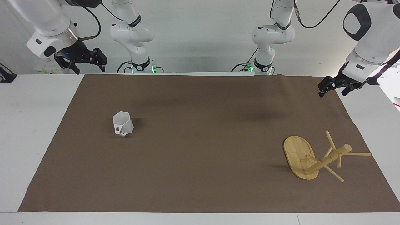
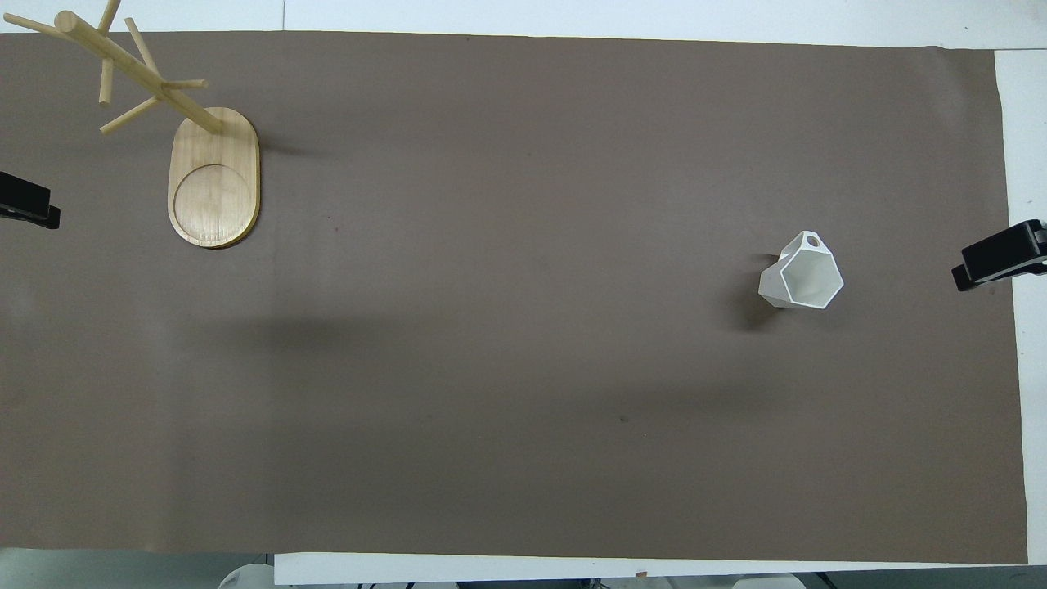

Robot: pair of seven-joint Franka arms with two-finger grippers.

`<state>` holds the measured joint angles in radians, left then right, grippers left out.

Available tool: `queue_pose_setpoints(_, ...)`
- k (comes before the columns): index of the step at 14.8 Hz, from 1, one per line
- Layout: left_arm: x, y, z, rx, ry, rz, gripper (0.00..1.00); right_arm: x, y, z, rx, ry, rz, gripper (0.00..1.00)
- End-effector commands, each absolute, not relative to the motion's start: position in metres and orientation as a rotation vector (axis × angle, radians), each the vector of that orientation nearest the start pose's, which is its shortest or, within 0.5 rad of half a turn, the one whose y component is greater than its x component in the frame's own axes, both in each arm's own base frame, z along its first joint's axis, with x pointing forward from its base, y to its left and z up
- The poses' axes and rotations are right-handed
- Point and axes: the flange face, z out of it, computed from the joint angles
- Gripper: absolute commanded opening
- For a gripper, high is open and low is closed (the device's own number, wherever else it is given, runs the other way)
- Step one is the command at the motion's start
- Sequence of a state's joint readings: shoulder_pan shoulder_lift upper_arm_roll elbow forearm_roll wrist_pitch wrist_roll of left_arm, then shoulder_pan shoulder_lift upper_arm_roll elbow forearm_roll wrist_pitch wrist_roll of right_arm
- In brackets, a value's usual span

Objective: Hang cup on rack

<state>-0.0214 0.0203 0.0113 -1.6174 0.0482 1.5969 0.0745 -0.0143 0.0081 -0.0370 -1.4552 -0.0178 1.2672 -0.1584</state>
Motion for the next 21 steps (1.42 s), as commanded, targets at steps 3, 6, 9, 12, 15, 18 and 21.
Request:
queue_pose_setpoints(3, 0.555, 0.002, 0.593, -3.072, 0.133, 0.067, 1.0, 0.52, -0.027, 0.651, -3.14, -0.141, 0.296, 0.99)
queue_pose_setpoints(6, 0.555, 0.002, 0.594, -3.072, 0.133, 0.065, 1.0, 0.517, -0.029, 0.649, -3.121, -0.15, 0.304, 0.99)
queue_pose_setpoints(9, 0.555, 0.002, 0.594, -3.072, 0.133, 0.065, 1.0, 0.512, -0.029, 0.643, -3.09, -0.342, 0.313, 0.99)
queue_pose_setpoints(12, 0.555, 0.002, 0.593, -3.072, 0.133, 0.065, 1.0, 0.525, -0.068, 0.62, -2.945, -0.86, 0.148, 0.99)
queue_pose_setpoints(15, 0.555, 0.002, 0.593, -3.072, 0.133, 0.067, 1.0, 0.533, -0.136, 0.548, -2.587, -1.073, -0.13, 0.99)
queue_pose_setpoints(18, 0.555, 0.002, 0.594, -3.072, 0.133, 0.065, 1.0, 0.541, -0.183, 0.502, -2.369, -1.208, -0.295, 0.99)
queue_pose_setpoints(21, 0.555, 0.002, 0.594, -3.072, 0.133, 0.065, 1.0, 0.537, -0.254, 0.4, -2.059, -1.296, -0.544, 0.99)
